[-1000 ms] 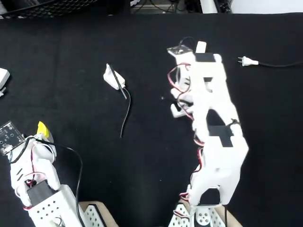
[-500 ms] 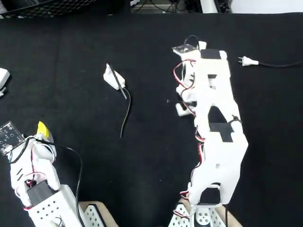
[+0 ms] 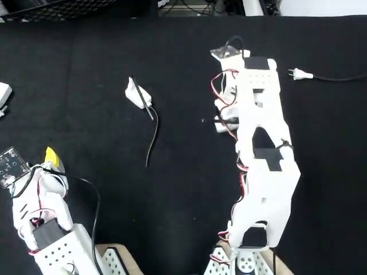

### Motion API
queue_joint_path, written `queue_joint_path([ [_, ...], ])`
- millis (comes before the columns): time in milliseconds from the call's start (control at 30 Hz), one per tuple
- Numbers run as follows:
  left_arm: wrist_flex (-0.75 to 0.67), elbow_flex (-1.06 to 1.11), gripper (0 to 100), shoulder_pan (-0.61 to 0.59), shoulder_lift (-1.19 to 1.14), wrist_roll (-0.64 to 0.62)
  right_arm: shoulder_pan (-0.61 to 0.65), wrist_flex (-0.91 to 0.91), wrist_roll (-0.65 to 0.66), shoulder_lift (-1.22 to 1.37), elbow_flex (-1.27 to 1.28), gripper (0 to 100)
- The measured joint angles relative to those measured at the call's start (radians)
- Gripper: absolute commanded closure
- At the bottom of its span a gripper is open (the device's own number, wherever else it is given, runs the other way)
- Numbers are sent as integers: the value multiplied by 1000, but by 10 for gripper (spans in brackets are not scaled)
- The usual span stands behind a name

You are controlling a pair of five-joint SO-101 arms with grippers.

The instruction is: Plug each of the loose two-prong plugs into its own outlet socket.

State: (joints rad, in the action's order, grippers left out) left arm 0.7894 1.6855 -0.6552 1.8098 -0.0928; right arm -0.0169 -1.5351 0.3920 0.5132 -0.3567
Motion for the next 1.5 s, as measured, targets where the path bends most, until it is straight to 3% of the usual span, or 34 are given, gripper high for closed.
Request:
queue_joint_path([
  [700, 0, 0, 777, 0, 0, 0, -29, -8, 32, 124, -97, 987],
  [1267, 0, 0, 777, 0, 0, 0, 21, -206, 9, 482, -631, 987],
  [1500, 0, 0, 777, 0, 0, 0, 35, -221, -3, 566, -730, 987],
])
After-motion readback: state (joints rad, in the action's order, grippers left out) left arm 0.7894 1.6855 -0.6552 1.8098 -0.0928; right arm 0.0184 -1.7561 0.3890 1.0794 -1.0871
